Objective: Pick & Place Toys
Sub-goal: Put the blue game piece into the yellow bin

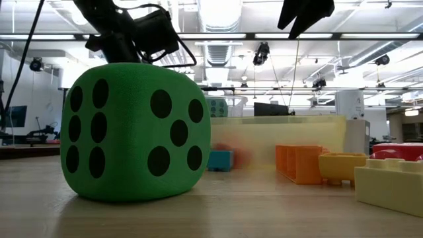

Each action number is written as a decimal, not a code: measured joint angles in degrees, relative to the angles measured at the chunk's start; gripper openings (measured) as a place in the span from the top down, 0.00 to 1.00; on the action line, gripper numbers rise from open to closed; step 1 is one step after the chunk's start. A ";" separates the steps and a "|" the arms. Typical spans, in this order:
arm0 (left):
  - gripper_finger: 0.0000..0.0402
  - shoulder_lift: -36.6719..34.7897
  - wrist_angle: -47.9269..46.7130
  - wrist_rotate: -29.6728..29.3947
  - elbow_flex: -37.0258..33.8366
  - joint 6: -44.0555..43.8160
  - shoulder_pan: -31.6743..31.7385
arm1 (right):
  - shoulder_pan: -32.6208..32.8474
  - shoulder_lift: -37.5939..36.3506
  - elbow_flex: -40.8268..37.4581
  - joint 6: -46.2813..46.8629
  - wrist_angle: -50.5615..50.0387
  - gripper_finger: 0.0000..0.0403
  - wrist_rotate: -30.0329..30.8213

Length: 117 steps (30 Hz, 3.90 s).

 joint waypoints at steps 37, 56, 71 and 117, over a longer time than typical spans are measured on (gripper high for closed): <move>0.09 6.84 2.01 -0.96 1.07 -1.65 3.27 | -0.01 0.00 0.04 0.20 0.07 0.15 0.04; 0.39 6.95 4.69 -1.14 0.94 1.19 3.52 | 0.01 0.00 0.04 0.20 -0.04 0.15 0.04; 0.68 6.84 4.74 -1.53 0.99 4.25 3.52 | 0.01 0.00 0.04 0.20 -0.02 0.15 0.00; 0.68 -15.73 12.62 8.79 0.99 18.57 -1.75 | -1.26 0.00 0.02 9.02 1.24 0.15 0.61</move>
